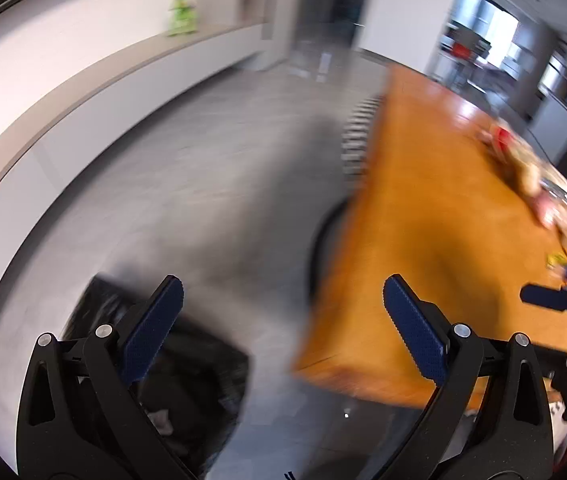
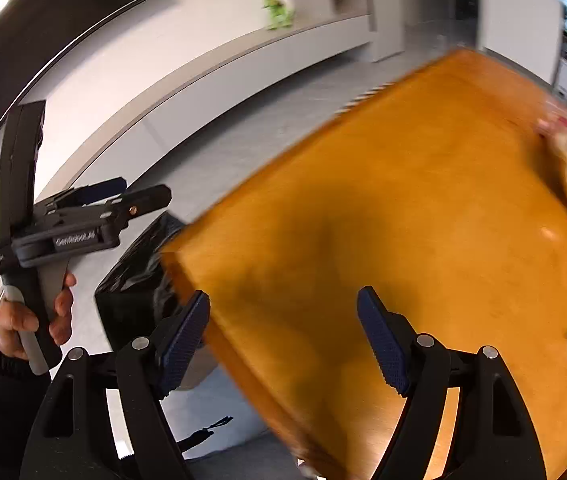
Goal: Collect trash
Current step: 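Grasp the yellow jelly cup with left tool while right tool grasps the purple block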
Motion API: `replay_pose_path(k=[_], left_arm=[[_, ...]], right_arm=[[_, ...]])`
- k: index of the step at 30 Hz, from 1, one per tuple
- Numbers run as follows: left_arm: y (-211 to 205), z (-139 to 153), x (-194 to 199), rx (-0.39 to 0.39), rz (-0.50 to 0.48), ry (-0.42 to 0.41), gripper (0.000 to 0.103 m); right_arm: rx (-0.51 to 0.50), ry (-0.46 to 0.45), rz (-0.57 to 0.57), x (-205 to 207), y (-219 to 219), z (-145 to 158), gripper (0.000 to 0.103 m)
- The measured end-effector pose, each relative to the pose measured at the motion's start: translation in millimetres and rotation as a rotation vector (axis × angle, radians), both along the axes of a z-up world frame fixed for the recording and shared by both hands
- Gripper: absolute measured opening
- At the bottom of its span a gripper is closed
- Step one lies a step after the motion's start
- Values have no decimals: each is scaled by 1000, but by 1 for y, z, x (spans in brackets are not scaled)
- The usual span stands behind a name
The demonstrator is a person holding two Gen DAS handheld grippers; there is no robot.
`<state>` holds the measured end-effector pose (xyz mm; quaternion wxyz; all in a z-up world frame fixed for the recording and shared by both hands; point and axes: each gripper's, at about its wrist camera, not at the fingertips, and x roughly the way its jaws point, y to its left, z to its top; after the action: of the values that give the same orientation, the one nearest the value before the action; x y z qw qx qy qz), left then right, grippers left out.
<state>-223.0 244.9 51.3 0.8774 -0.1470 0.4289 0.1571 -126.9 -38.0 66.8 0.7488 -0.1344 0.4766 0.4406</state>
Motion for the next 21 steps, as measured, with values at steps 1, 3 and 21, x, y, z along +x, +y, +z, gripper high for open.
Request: replay_pose_path(k=[1, 3, 21], left_arm=[[-14, 2, 13, 0, -39, -1, 97], [-42, 4, 39, -1, -113, -7, 97], [-263, 5, 173, 64, -598, 19, 97]], right_arm=[[0, -6, -49, 11, -18, 3, 77], [-6, -15, -116, 26, -44, 7, 77], [-147, 63, -781, 145, -261, -13, 77]])
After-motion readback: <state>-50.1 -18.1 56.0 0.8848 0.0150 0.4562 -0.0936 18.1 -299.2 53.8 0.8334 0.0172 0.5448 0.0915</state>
